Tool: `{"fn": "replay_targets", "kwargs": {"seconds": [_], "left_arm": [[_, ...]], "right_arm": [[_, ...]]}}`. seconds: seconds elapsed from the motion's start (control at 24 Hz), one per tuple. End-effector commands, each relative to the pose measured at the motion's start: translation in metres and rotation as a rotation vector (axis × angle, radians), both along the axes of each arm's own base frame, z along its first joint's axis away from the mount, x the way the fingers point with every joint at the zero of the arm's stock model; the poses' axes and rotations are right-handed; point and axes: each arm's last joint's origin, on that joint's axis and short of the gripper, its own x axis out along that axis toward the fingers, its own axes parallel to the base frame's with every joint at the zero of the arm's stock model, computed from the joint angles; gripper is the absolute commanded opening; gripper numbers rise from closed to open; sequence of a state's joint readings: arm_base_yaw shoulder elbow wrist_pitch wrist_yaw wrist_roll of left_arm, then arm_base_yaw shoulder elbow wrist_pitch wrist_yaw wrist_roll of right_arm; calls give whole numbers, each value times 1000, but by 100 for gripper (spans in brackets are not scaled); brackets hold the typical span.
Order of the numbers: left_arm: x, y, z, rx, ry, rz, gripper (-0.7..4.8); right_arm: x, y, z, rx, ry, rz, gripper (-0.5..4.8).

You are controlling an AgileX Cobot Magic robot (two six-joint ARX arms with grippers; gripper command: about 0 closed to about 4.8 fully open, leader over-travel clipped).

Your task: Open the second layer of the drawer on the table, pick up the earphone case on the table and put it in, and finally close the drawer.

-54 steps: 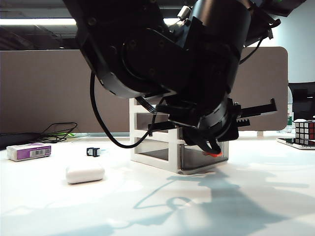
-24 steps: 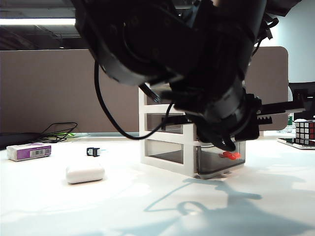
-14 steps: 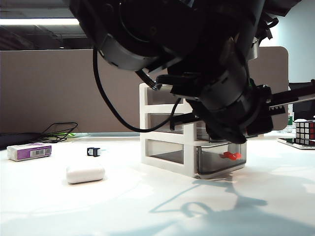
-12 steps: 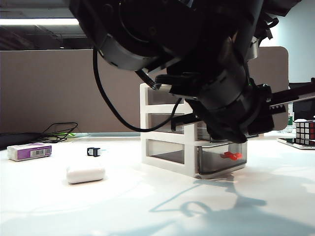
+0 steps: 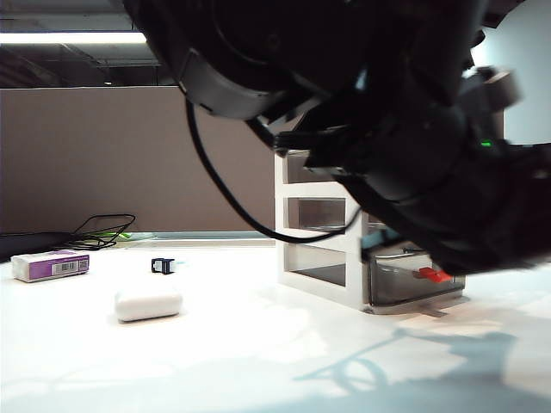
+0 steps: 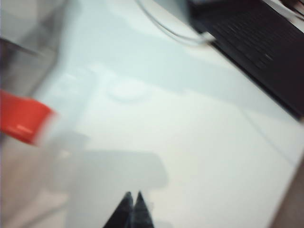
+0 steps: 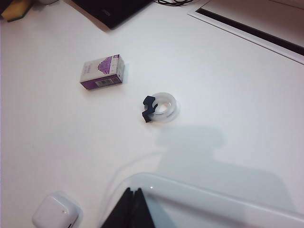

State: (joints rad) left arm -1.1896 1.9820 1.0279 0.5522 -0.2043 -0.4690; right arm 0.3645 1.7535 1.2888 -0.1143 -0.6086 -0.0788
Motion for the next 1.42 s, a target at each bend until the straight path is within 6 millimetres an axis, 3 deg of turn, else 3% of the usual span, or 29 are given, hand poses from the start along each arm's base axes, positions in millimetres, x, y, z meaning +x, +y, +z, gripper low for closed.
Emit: {"fn": "replay_targets", "kwargs": {"seconds": [0.04,0.25,0.54,1.0,1.21,1.42], "left_arm": [[-3,0,1,7,7,-9,-6],[-12,-3,1,23,-17,11,-6],[-25,4,17,133,-88,27,-6],[-31,34,66,175,-304,94,-6],[-24,37,64,222,-344,81,-6],[3,47,64,210,-312,79,-6]], "right_arm": [[-2,0,-4,-18,38,0,-5],[-3,0,-4,-20,44,0,-5],[-3,0,-5,-24,54,0,-5],[-4,0,-6,-30,63,2,-5],[-4,0,-6,-30,63,2,-5],[-4,0,-6,-30,64,2,-5]]}}
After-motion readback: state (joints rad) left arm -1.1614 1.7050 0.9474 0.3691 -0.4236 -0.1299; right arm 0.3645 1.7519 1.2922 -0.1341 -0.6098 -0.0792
